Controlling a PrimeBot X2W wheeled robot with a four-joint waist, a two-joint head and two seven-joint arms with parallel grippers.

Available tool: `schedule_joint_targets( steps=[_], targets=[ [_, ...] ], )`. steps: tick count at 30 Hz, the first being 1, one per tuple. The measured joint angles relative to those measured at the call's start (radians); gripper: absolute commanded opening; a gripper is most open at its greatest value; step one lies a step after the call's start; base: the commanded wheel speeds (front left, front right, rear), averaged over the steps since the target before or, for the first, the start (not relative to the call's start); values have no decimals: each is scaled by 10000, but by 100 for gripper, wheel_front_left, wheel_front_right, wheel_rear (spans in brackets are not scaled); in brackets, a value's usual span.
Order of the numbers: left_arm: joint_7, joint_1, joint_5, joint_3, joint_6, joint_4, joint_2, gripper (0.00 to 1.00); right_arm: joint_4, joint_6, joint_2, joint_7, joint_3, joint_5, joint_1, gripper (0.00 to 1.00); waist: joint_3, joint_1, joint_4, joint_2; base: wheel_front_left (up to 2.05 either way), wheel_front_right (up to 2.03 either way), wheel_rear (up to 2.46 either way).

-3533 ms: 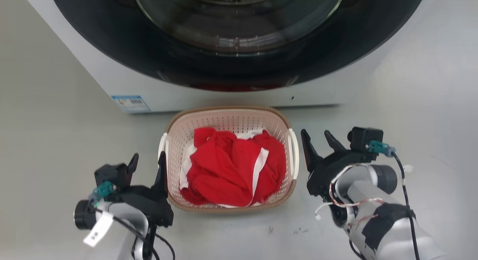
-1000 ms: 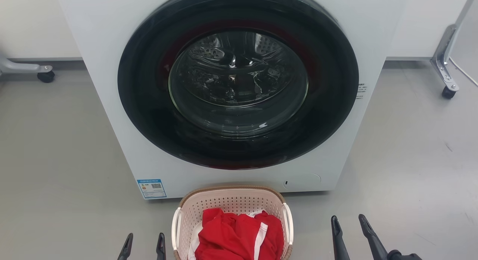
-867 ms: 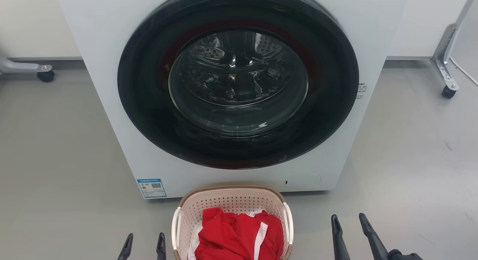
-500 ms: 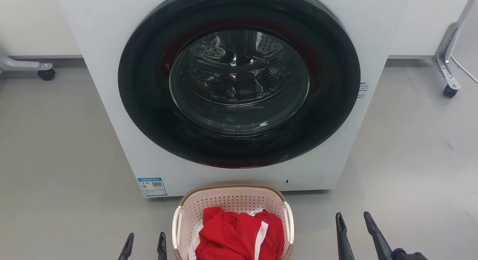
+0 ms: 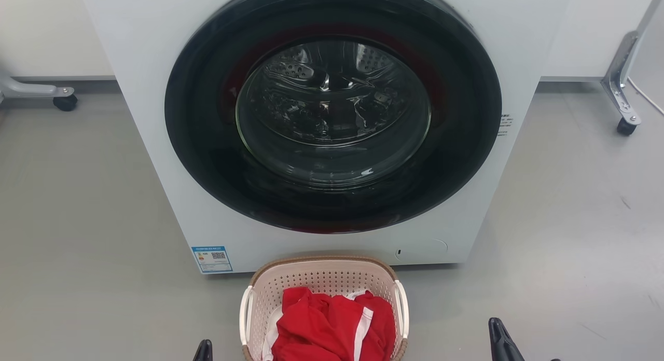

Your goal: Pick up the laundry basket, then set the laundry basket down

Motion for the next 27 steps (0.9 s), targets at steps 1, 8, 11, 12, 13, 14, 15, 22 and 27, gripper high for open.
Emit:
schedule_joint_targets(
  steps=[1, 8, 11, 12, 13, 14, 15, 22, 27],
  targets=[
    [8, -1, -79, 29, -4, 15, -12, 0, 10, 29, 2, 10, -46, 86, -1, 0, -2, 0, 0, 0, 0, 0, 0],
    [334, -56, -1239, 303, -188, 150, -36, 0, 104, 232, 27, 339, -414, 1241, -69, 0, -14, 0, -2, 0, 0, 0, 0],
    [466, -74, -1607, 410, -274, 199, -42, 0, 138, 309, 40, 451, -556, 1645, -121, 0, -18, 0, -3, 0, 0, 0, 0],
    [508, -89, -1793, 456, -280, 217, -50, 0, 153, 314, 46, 491, -604, 1787, -121, 0, -20, 0, -3, 0, 0, 0, 0],
    [537, -104, -1923, 502, -328, 232, -54, 0, 171, 328, 50, 539, -652, 1908, -123, 0, -21, 0, -3, 0, 0, 0, 0],
    [587, -112, -2025, 535, -362, 238, -54, 0, 192, 360, 56, 568, -706, 2019, -126, 0, -23, 0, -3, 0, 0, 0, 0],
    [610, -121, -2132, 562, -366, 259, -59, 0, 213, 403, 59, 623, -750, 2157, -131, 0, -25, 0, -3, 0, 0, 0, 0],
    [913, -326, -3156, 807, -533, 359, -88, 0, 362, 575, 88, 895, -1074, 3120, -186, 0, -36, 0, -4, 0, 0, 0, 0],
    [1097, -391, -3835, 953, -631, 485, -117, 0, 420, 665, 107, 1078, -1310, 3781, -360, 0, -45, 0, -4, 0, 0, 0, 0]
  ],
)
